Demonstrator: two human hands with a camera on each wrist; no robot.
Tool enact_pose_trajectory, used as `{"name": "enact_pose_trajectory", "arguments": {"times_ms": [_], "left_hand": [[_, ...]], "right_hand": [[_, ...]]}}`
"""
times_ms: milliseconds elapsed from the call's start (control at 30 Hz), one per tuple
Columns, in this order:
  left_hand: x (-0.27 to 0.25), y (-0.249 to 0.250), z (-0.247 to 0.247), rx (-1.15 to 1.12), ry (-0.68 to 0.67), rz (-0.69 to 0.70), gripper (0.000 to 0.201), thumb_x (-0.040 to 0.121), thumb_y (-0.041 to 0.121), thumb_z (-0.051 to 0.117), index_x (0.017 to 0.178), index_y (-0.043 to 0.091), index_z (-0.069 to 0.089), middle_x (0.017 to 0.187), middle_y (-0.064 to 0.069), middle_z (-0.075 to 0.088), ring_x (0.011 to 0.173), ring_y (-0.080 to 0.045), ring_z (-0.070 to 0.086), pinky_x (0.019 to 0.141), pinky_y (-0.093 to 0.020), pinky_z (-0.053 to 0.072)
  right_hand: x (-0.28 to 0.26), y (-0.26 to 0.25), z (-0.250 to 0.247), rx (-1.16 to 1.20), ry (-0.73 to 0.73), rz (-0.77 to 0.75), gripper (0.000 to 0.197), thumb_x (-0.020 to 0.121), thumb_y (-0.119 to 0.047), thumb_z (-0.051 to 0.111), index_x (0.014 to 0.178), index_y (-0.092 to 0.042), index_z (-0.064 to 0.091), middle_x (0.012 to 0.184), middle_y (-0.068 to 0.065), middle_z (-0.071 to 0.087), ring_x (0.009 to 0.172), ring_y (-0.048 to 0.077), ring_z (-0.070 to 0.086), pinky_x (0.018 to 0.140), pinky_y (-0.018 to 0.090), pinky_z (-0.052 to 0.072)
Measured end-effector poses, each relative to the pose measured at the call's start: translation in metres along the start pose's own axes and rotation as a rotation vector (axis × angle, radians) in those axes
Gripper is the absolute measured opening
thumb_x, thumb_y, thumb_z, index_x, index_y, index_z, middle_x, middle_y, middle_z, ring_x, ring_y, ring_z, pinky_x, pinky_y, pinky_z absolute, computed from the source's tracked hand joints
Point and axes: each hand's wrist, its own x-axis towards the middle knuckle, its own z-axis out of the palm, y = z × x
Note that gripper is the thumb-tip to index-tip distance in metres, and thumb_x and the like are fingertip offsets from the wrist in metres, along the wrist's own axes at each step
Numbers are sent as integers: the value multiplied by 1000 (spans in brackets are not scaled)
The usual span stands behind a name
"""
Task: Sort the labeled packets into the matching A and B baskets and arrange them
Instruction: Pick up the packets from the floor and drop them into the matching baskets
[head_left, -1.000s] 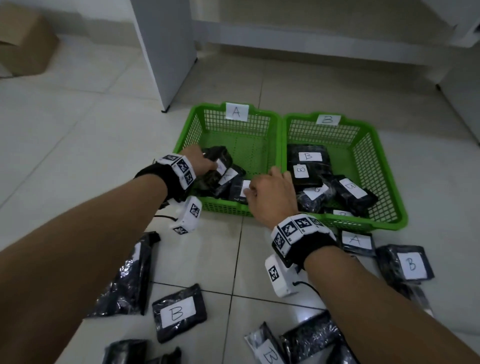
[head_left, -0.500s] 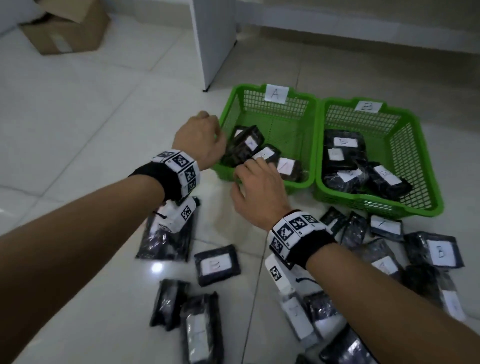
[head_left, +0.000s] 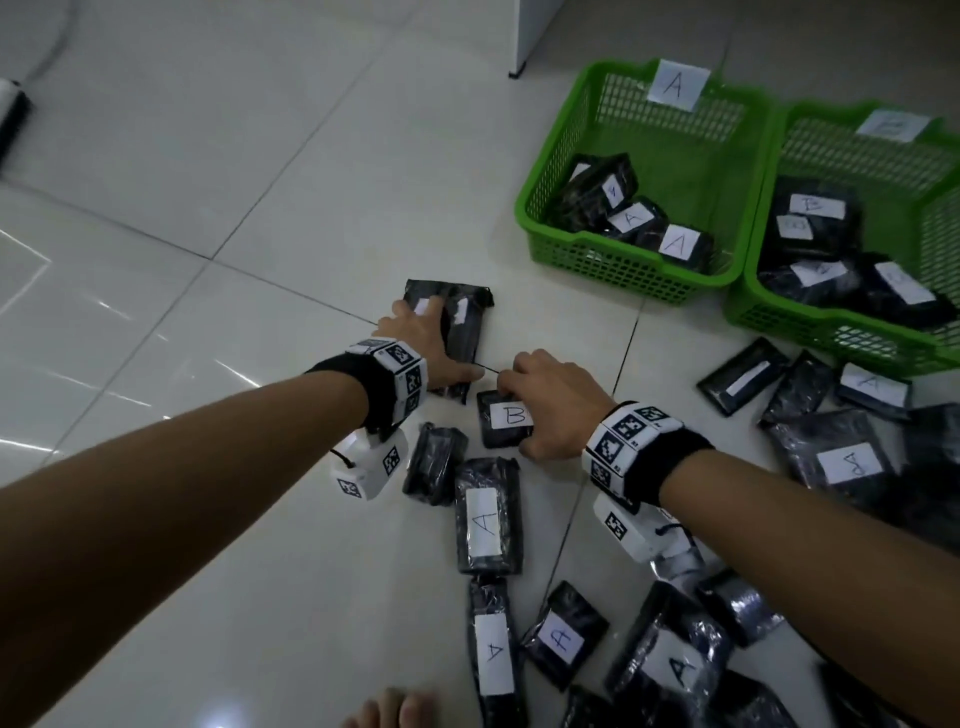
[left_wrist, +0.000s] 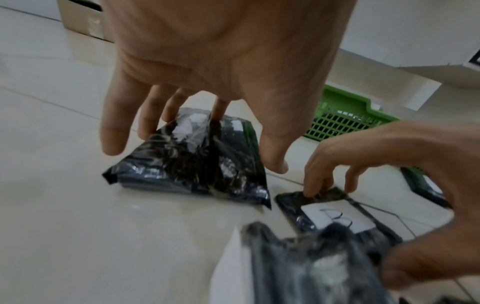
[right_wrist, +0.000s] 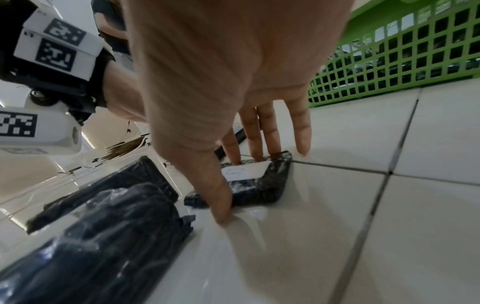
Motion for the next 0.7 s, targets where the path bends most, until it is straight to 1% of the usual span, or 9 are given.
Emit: {"name": "enact_pose_trajectory", "arguments": {"times_ms": [167, 233, 300, 367, 400, 433, 500, 567, 700], "left_hand": [[-2, 1, 10, -93, 73, -18, 108, 52, 55, 87, 136, 23, 27, 123, -19, 43, 114, -41, 47, 93, -46, 45], [-3, 1, 7, -217, 83, -45, 104, 52, 53, 81, 136, 22, 27, 118, -18, 48, 111, -39, 50, 92, -44, 47], [-5, -1, -4, -492, 57, -64, 85, 59, 53, 63, 131, 19, 33, 106, -16, 57, 95, -36, 58, 82, -40, 52], [-11, -4, -22, -960, -14, -97, 54, 63, 36, 50, 113, 17, 46, 86, -13, 59, 72, -30, 58, 64, -33, 50], [-16, -6, -31, -1227, -99, -123, 42, 64, 28, 46, 104, 14, 52, 81, -12, 58, 68, -28, 55, 64, -32, 48], [-20, -9, -37, -1471, -202, -135, 39, 66, 22, 42, 100, 11, 57, 82, -14, 60, 71, -29, 56, 69, -35, 50], [-27, -16, -47, -1756, -346, -84, 52, 68, 21, 40, 112, 6, 62, 103, -18, 65, 93, -36, 62, 88, -53, 50], [-32, -17, -55, -1846, -399, -14, 61, 73, 27, 44, 128, 4, 59, 125, -23, 60, 116, -45, 57, 101, -66, 39], [-39, 1, -66, -1824, -440, 41, 63, 80, 32, 52, 134, 0, 55, 135, -25, 53, 123, -48, 51, 106, -70, 31]], "right_hand": [[-4, 7, 3, 31, 67, 28, 74, 63, -42, 83, 125, -19, 49, 112, 2, 52, 105, 23, 49, 76, 34, 37], [-8, 11, 3, 87, 116, 54, 75, 62, -44, 82, 125, -17, 49, 113, 2, 46, 101, 22, 50, 78, 34, 44], [-12, 16, 0, 239, 180, 107, 71, 63, -47, 79, 121, -17, 52, 110, 0, 41, 93, 22, 54, 75, 36, 50], [-15, 23, -6, 401, 245, 168, 66, 66, -49, 77, 120, -18, 54, 109, -2, 42, 90, 21, 56, 76, 35, 51], [-16, 26, -9, 465, 281, 195, 64, 67, -47, 77, 120, -19, 54, 109, -2, 44, 91, 21, 57, 77, 35, 51], [-16, 29, -12, 519, 321, 218, 62, 67, -45, 77, 119, -21, 53, 110, -1, 47, 93, 21, 58, 78, 34, 50], [-18, 32, -21, 608, 402, 257, 62, 68, -40, 79, 119, -23, 48, 109, 0, 57, 93, 21, 60, 76, 34, 51], [-20, 33, -30, 668, 489, 292, 65, 68, -37, 82, 120, -23, 45, 106, 0, 63, 90, 20, 63, 74, 33, 52], [-33, 37, -43, 635, 699, 310, 68, 72, -37, 84, 125, -21, 45, 113, -2, 61, 95, 16, 59, 79, 31, 48]]}}
